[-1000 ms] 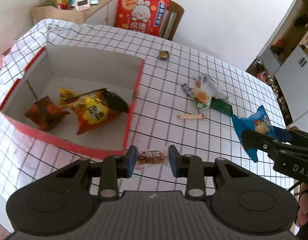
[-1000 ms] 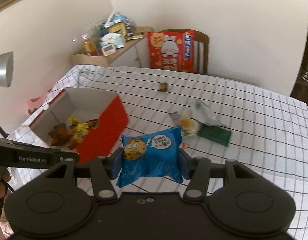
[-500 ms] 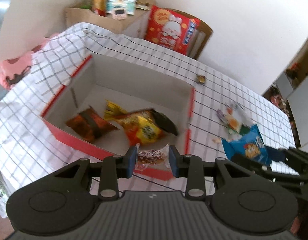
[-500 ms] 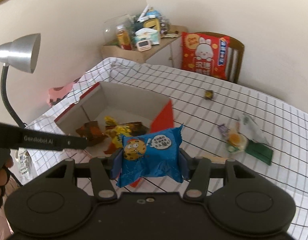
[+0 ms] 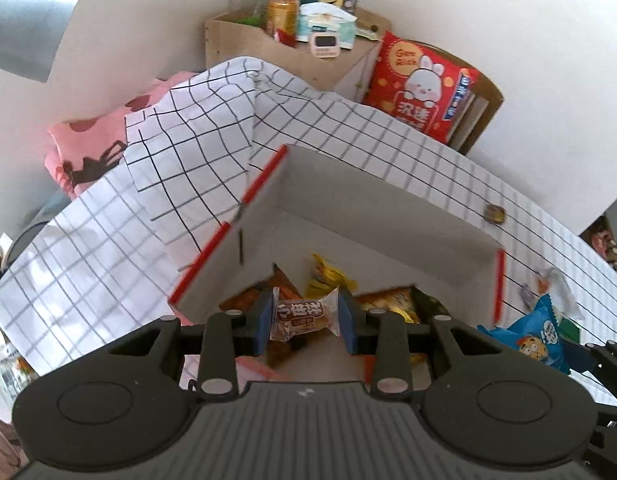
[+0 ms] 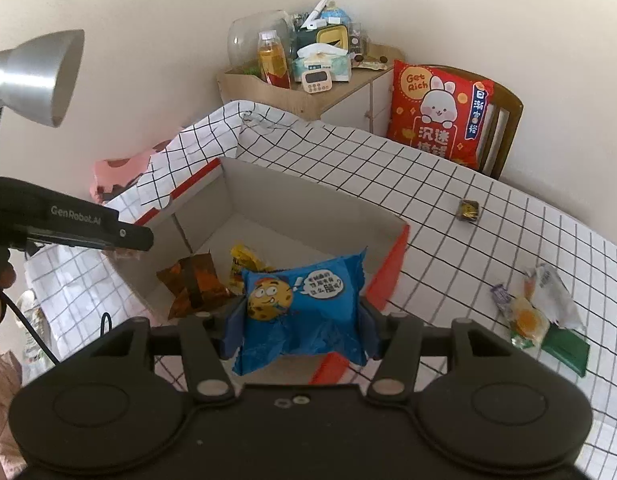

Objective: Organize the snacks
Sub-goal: 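Carry the candy and blue packet over the box and lower them inside, then open both tools to drop the candy and blue packet into the box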

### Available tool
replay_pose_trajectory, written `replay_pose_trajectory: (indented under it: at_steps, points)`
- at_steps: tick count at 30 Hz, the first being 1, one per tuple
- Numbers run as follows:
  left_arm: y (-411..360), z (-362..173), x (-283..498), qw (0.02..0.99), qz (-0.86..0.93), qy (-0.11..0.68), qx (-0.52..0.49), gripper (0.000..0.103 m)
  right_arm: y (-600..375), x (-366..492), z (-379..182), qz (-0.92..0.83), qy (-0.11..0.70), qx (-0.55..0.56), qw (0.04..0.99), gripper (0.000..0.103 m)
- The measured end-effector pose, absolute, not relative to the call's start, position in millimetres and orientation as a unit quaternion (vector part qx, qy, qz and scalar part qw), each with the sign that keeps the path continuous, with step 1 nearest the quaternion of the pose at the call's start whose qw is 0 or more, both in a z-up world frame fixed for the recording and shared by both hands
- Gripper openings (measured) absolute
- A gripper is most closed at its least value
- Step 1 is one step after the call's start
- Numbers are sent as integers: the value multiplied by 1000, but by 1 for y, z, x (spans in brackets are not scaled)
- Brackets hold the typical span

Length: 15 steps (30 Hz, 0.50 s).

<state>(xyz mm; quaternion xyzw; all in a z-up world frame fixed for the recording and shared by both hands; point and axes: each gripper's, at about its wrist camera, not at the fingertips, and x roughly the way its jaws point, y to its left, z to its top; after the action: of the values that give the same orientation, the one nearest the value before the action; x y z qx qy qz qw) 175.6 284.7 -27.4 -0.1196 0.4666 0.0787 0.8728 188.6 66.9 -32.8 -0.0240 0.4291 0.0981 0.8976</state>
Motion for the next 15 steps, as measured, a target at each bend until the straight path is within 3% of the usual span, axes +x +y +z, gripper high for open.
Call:
replay_pose_trajectory:
  at_steps: [15]
  points:
    - [293,-76,237,843,101,519,-97,34,90,256,-85,83,471,-48,877,56]
